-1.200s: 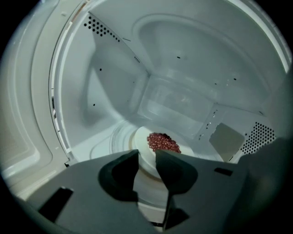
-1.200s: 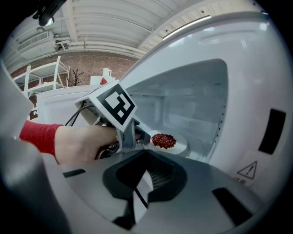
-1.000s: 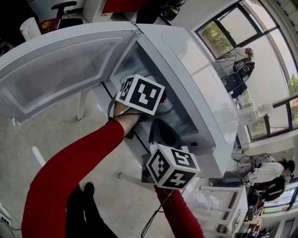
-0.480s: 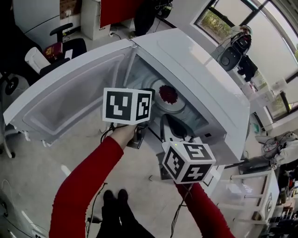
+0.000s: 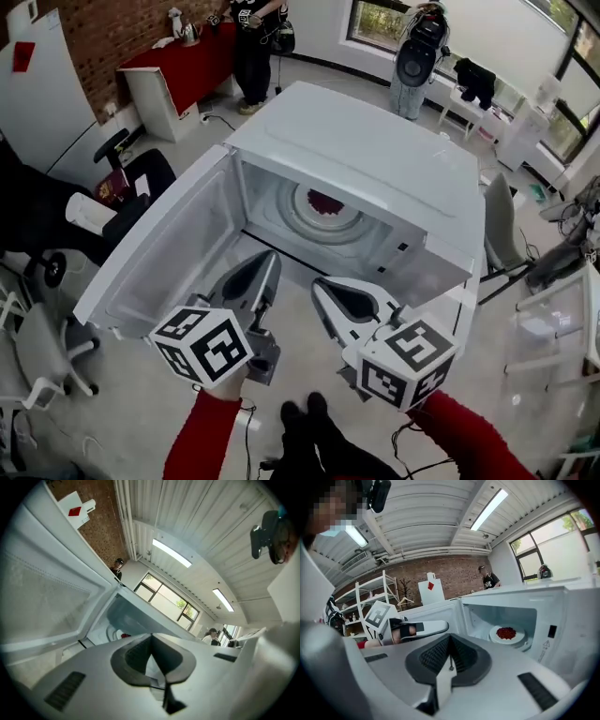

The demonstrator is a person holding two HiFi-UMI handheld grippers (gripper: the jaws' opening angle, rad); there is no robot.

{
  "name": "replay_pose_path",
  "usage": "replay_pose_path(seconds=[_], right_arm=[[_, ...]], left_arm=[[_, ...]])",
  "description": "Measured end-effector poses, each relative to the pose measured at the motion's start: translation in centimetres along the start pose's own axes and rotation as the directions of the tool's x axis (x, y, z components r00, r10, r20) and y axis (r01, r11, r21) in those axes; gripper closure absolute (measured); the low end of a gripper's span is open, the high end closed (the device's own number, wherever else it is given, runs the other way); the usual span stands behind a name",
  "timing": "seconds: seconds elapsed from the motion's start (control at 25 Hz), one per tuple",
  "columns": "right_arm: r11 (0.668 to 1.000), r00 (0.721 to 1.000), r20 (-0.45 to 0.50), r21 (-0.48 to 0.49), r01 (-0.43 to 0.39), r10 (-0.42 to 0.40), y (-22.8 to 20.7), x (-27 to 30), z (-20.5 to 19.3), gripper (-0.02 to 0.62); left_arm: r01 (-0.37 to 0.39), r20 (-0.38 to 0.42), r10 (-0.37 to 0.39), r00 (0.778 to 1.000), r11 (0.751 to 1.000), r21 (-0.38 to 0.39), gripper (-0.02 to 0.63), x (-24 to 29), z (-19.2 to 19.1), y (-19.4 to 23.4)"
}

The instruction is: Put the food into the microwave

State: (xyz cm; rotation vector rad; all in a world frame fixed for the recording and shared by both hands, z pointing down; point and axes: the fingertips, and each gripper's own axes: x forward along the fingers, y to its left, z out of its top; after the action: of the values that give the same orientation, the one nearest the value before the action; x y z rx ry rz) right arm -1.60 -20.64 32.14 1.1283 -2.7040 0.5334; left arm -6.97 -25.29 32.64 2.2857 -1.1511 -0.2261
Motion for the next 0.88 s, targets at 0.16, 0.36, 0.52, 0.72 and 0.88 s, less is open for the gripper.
replay_pose_path(seconds=[0.16, 0.36, 0.52, 0.72, 0.88], right_arm=[[0.999, 0.999, -0.002, 0.005, -0.032, 0.032, 2.0, -3.0, -1.3, 0.582], [0.998, 0.999, 0.023, 0.051, -0.036, 0.035, 2.7, -6.3, -2.0, 0.583], [0.997, 0.998, 0.058, 0.069, -0.028, 0.024, 3.3, -8.2, -2.5, 0.583], [0.996, 0.997, 0.079, 0.083, -0.012, 0.005, 3.6, -9.6, -3.0, 0.583], [0.994, 0.996, 0.092, 0.112, -0.017, 0.006, 3.8, -10.2, -3.5, 0.582]], left_arm=[[0.035, -0.013, -0.034, 0.999, 0.999, 0.033, 0.596, -4.0, -1.5, -2.8], [0.045, -0.005, -0.045, 0.999, 0.999, 0.012, 0.596, -7.3, -3.1, -5.0], [0.008, -0.011, -0.007, 1.0, 0.999, 0.054, 0.597, -9.7, -4.4, -6.2], [-0.037, -0.009, 0.038, 0.999, 0.997, 0.064, 0.597, -11.7, -5.2, -6.9], [-0.078, -0.001, 0.079, 0.997, 0.991, 0.113, 0.597, -12.8, -5.3, -7.3]])
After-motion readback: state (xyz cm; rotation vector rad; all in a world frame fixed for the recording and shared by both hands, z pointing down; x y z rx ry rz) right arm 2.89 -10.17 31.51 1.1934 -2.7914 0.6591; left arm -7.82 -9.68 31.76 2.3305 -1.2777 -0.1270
